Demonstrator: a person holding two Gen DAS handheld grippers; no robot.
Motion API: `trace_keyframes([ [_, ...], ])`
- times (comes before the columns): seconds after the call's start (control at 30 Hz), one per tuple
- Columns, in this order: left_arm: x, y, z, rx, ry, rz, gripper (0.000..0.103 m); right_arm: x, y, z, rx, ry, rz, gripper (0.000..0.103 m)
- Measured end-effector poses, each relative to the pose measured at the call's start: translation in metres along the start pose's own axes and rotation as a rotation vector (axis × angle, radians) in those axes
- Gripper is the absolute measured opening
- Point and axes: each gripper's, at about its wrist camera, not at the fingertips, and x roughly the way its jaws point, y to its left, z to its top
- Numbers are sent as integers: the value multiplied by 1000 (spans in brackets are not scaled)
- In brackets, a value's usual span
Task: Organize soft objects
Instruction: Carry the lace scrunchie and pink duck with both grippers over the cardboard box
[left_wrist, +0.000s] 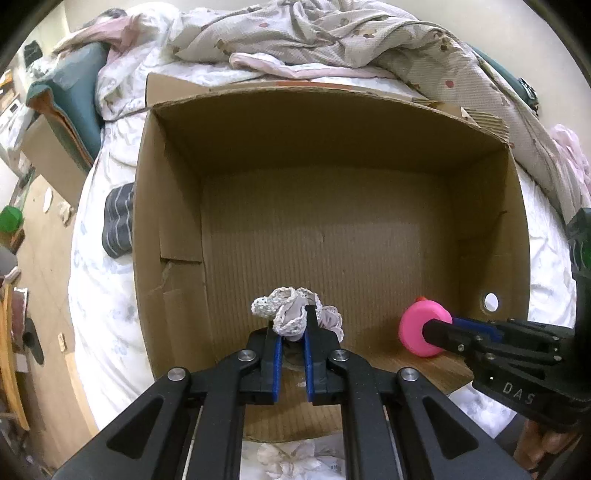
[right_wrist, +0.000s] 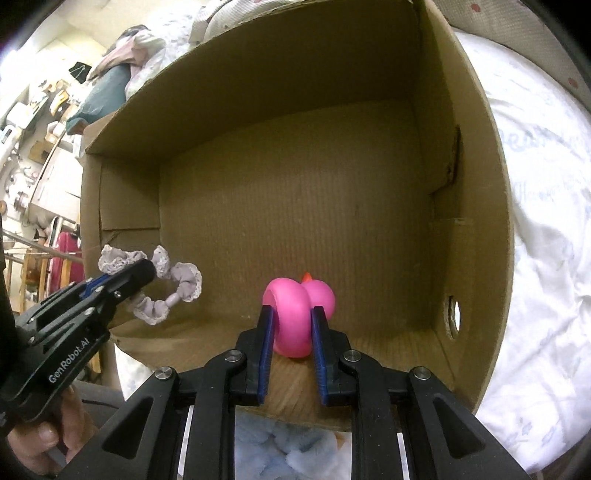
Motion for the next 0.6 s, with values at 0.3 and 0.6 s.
trace_keyframes([
  [0.3,-3,1,1,1,-8,3,10,1,1,0,-6,6,-2,21],
  [0.6,-7,-1,0,4,-16,2,33,3,2,0,-2,-2,6,21],
])
